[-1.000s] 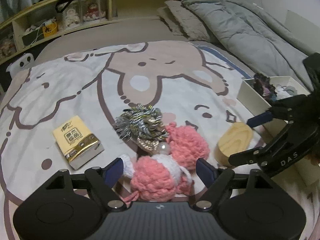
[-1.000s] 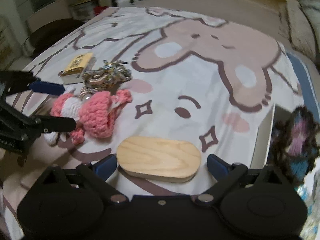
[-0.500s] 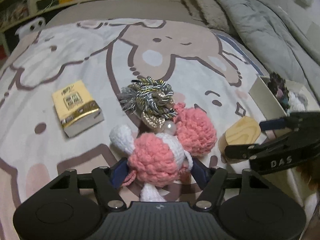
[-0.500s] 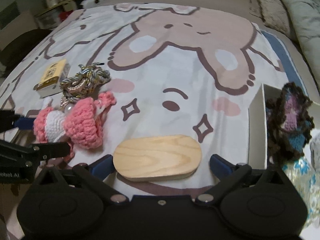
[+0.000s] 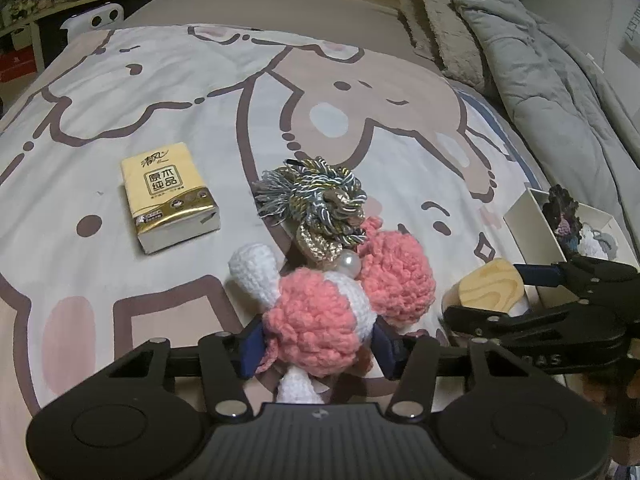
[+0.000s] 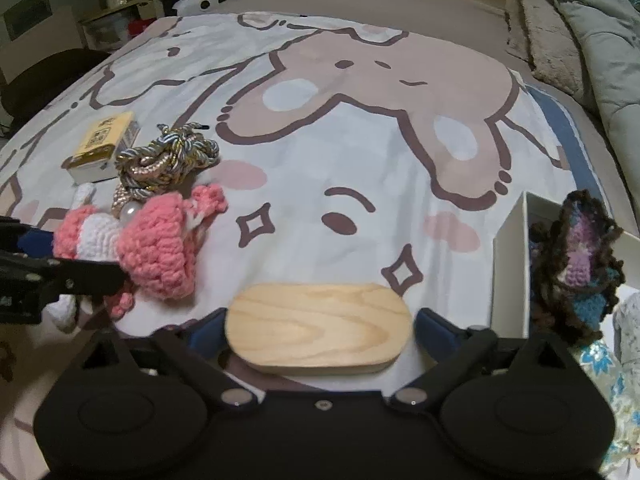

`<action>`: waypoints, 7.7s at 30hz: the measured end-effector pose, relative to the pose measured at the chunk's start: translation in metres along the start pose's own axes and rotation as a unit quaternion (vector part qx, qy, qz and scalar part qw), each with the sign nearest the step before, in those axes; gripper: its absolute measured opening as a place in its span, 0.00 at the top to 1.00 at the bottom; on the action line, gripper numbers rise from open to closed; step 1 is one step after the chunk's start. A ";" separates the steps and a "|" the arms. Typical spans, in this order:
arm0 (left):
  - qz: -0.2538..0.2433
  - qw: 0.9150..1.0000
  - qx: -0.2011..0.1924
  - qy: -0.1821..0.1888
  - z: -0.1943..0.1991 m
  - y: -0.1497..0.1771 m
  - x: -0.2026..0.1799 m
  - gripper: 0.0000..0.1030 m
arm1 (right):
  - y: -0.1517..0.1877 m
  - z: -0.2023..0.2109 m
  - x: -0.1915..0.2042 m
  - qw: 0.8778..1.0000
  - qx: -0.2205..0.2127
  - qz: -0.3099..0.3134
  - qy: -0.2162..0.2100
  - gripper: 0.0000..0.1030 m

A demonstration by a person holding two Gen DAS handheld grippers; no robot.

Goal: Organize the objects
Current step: 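Grasp the pink crochet bunny with left tool while right tool grasps the wooden block, then carry the crochet bunny and wooden block over the white tray, then lower and open left tool in the tray while right tool releases the block, then lift both tools up and away from the tray, then reach left tool to the yellow tissue pack while right tool grasps the braided keychain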

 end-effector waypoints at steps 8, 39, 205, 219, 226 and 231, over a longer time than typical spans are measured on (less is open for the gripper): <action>0.001 1.000 -0.007 -0.009 0.011 0.000 -0.002 0.49 | 0.007 0.018 0.017 0.999 0.003 -0.011 -0.045 0.09; -0.004 0.993 -0.119 0.006 0.101 -0.023 -0.033 0.49 | -0.023 0.114 -0.014 0.992 -0.096 -0.081 -0.021 0.09; -0.157 0.981 -0.090 0.074 0.097 0.030 -0.228 0.00 | 0.146 0.263 -0.192 0.953 -0.124 -0.243 0.128 0.00; -0.139 0.982 -0.105 0.072 0.103 0.020 -0.203 0.00 | 0.122 0.250 -0.177 0.956 -0.134 -0.234 0.118 0.00; -0.098 0.986 -0.125 0.042 0.110 0.000 -0.162 0.00 | 0.088 0.233 -0.163 0.955 -0.155 -0.233 0.098 0.00; -0.068 0.987 -0.144 0.019 0.119 -0.013 -0.130 0.00 | 0.058 0.214 -0.143 0.958 -0.165 -0.220 0.078 0.00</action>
Point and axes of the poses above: each gripper's, at about its wrist camera, not at the fingertips, and z roughly against the way its jaws point, x to its left, y to its underside, the point moved 10 cm from there along -z, roughly the way its jaws point, and after that the axes turned 7 degrees about y, right-handed, at the moved point
